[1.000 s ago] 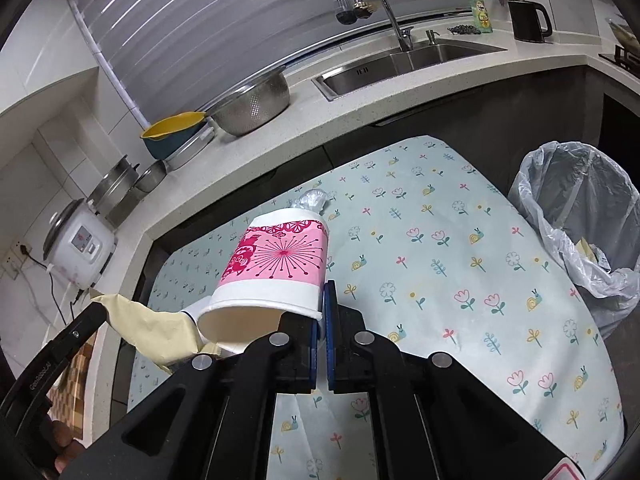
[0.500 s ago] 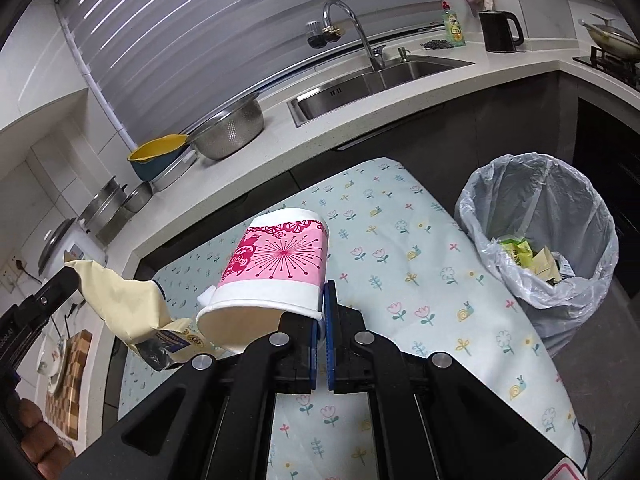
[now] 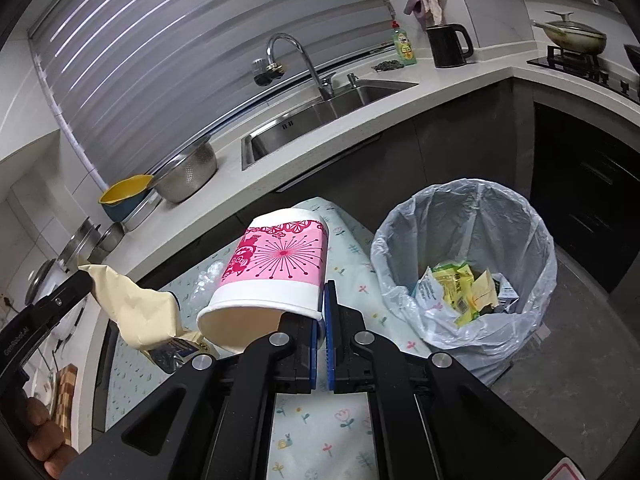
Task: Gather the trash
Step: 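Carry the cup and snack packet over the trash bin, then open both grippers to drop the packet and cup into the bin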
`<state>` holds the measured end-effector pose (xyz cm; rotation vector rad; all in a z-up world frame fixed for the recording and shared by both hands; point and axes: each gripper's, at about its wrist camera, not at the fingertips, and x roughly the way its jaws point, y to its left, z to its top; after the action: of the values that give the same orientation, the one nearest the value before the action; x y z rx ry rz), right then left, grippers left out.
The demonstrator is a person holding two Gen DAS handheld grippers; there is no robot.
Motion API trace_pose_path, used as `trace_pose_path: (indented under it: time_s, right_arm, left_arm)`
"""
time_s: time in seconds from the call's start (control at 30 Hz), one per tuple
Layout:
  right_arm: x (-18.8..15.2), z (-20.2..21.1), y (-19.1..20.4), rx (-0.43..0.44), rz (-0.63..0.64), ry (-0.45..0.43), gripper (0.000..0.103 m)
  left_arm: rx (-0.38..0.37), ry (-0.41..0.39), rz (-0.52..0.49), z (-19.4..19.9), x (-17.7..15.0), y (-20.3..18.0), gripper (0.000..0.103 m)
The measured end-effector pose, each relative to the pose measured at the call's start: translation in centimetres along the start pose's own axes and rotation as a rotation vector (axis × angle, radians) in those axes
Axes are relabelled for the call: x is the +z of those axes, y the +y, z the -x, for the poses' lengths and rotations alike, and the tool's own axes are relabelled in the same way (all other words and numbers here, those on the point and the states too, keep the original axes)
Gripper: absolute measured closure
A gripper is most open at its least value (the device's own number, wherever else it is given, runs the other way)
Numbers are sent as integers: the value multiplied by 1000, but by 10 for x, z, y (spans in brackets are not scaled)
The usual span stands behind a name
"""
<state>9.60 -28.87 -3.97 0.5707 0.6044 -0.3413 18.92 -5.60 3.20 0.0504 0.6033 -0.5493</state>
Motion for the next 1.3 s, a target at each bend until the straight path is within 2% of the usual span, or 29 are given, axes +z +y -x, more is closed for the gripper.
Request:
trace_pose_path:
  time_s: [0.57,0.8,1.03,1.1,1.27,1.3]
  right_arm:
    - [28,24,-126,-153,-147,-62,100]
    - [30,17,-153,-188,-170,-59,100]
    - [32,5,-161,-199,-172,-44,100]
    - [32,2,-161,-198,-170,-41,100]
    - [35,-6,-154,-191,-153,-36,99]
    - [36,-8,-151,-189,-146,-34,99]
  left_arm:
    - [-149,58,-129,-77,7,-132,98]
    - [-196,84,-146,-110,8,-164,97]
    - [-204,113,-178,-135,6,-186,95]
    - [-200,120,-177,-139,5,-186,92]
    - [-184,114,-147,-140,5,-176,66]
    - [-178,107,-143,-138,5,-172,64]
